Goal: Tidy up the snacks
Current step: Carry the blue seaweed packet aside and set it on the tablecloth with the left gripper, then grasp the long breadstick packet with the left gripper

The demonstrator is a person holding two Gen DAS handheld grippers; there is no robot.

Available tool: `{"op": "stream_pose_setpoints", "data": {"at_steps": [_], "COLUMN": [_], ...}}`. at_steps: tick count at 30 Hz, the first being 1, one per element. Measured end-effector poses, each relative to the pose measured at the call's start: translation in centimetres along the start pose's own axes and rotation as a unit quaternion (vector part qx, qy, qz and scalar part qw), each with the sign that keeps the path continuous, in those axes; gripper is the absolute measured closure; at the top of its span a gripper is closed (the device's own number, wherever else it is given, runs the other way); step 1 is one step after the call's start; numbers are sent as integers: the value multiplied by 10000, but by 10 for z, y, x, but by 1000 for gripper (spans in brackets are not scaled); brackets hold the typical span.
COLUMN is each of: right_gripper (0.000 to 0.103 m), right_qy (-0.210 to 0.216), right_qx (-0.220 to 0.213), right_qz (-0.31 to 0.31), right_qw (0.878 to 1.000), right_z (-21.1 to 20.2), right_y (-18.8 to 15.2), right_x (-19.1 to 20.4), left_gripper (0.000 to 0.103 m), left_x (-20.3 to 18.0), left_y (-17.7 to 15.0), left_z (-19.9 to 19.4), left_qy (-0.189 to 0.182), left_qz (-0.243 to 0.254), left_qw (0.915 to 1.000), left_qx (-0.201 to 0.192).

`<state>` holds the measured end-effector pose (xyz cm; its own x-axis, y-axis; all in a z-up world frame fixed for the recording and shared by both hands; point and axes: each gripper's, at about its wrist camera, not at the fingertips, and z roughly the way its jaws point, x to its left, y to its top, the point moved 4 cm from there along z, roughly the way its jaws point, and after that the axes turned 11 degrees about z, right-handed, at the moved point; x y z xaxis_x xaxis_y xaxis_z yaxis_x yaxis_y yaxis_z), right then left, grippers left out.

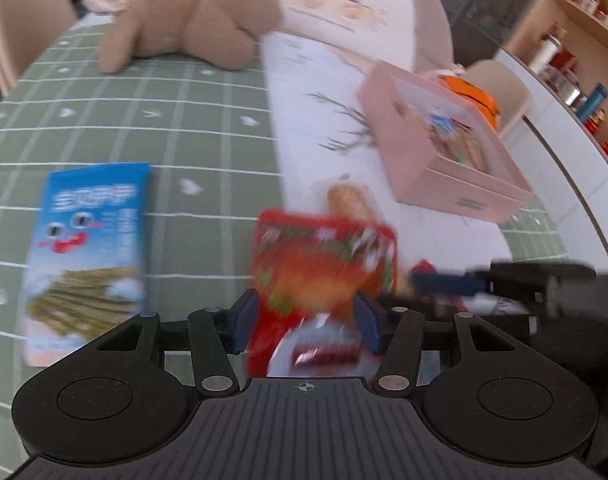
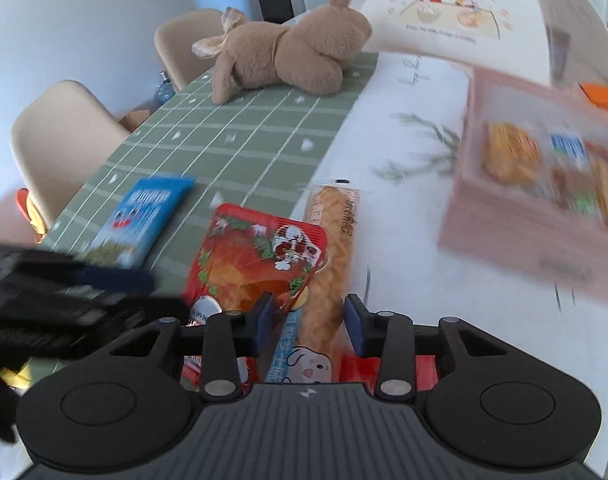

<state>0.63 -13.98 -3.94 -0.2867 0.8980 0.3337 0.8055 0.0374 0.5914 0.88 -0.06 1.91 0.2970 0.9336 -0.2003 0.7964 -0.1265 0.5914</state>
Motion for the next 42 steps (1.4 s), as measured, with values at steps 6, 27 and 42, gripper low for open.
{"op": "stream_pose_setpoints", "data": {"at_steps": [6, 27, 42], "right_gripper": [54, 21, 13], "right_qy": [-200, -1252, -1176], "right_qx": [-254, -787, -1022], "right_qz": [-288, 532, 786], "right_qw": [9991, 9876, 9847], "right_z": [-37, -63, -61], "right_y": [-34, -79, -85], "right_x": [-10, -98, -104], "left_gripper": [48, 44, 50], "left_x": [-16, -61, -54], "left_y": [4, 18, 29], "left_z": [10, 28, 26], "left_qy": [370, 801, 606], "left_qz": [165, 1122, 692], "left_qw": [9991, 9900, 9955], "left_qx": [125, 298, 247]}}
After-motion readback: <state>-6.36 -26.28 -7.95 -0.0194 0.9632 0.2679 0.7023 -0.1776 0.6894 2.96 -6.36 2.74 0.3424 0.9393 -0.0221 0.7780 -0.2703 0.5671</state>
